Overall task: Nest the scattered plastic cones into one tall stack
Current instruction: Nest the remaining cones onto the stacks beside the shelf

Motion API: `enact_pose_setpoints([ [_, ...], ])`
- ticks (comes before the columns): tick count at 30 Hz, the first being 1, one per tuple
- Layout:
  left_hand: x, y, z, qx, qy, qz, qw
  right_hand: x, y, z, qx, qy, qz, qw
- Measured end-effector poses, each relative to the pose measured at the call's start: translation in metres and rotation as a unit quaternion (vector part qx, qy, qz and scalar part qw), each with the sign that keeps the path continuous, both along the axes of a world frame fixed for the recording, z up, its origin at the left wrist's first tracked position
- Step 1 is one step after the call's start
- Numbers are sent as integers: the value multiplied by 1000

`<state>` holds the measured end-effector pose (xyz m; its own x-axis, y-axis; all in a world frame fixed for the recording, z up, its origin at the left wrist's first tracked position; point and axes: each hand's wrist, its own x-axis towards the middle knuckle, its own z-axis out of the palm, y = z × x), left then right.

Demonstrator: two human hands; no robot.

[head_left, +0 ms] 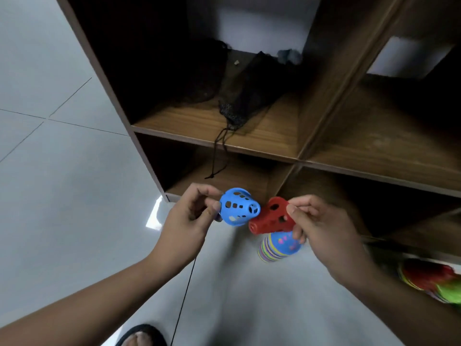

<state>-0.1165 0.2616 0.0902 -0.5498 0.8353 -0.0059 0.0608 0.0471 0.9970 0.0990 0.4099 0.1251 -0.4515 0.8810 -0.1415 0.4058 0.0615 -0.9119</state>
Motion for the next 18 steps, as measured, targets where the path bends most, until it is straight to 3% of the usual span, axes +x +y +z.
enact_pose_setpoints([
  [9,49,34,3,3,-29,-52,998,54,11,-46,-124,76,-71,987],
  [18,76,53,9,27,-46,-58,997,53,20,-73,-132,28,-88,987],
])
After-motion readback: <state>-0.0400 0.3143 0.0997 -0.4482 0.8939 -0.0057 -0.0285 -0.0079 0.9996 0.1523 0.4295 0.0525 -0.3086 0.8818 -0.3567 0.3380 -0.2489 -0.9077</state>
